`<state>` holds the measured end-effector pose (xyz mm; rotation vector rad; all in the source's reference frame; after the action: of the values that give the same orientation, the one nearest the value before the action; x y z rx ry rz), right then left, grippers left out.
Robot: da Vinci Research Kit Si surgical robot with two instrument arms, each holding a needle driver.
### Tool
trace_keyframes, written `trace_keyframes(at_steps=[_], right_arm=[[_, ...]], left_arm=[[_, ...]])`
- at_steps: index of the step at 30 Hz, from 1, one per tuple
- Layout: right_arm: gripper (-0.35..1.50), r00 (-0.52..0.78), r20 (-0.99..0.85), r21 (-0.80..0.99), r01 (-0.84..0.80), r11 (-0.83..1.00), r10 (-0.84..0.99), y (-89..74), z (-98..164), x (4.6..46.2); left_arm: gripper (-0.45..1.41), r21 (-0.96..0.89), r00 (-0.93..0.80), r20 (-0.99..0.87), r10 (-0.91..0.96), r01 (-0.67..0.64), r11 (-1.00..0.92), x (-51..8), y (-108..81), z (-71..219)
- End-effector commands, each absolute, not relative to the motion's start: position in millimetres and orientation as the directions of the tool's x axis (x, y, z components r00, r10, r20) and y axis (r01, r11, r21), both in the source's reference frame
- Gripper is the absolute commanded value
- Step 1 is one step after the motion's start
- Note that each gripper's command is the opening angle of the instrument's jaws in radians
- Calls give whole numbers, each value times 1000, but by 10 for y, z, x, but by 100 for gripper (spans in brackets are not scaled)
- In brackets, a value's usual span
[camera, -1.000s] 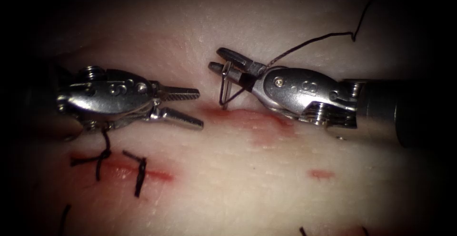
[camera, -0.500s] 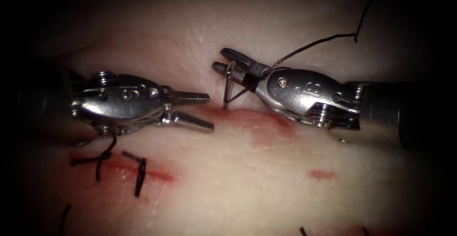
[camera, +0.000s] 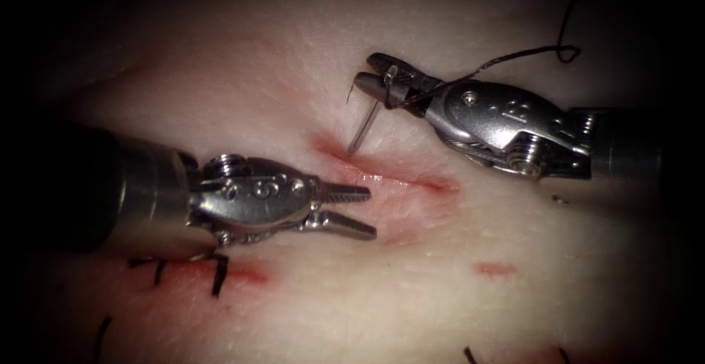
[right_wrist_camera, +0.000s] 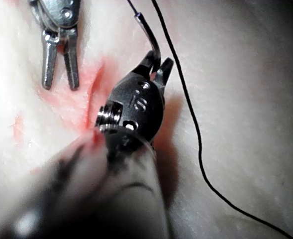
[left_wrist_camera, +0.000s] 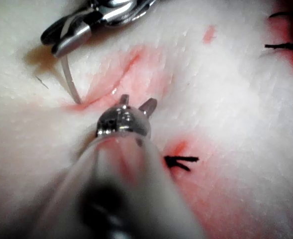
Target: Wound Closure
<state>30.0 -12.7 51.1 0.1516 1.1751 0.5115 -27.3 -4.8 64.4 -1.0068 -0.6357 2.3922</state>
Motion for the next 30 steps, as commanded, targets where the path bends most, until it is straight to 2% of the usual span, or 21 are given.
trace_keyframes(at_steps=[1,10,20,30], right_arm=[[-35,277,-843,375,-312,873,461,-115,510,314],[-35,228,-844,408,-314,857,485,-89,497,320],[-35,115,-723,621,-325,713,682,-42,475,313],[-35,139,-610,737,-260,623,780,-57,496,327]], left_arm=[[31,-570,-652,-513,559,-229,-789,-271,-50,656],[31,-565,-687,-444,575,-283,-775,-235,-45,675],[32,-552,-732,-387,561,-304,-777,-213,-49,697],[32,-559,-736,-381,560,-299,-774,-209,-47,689]])
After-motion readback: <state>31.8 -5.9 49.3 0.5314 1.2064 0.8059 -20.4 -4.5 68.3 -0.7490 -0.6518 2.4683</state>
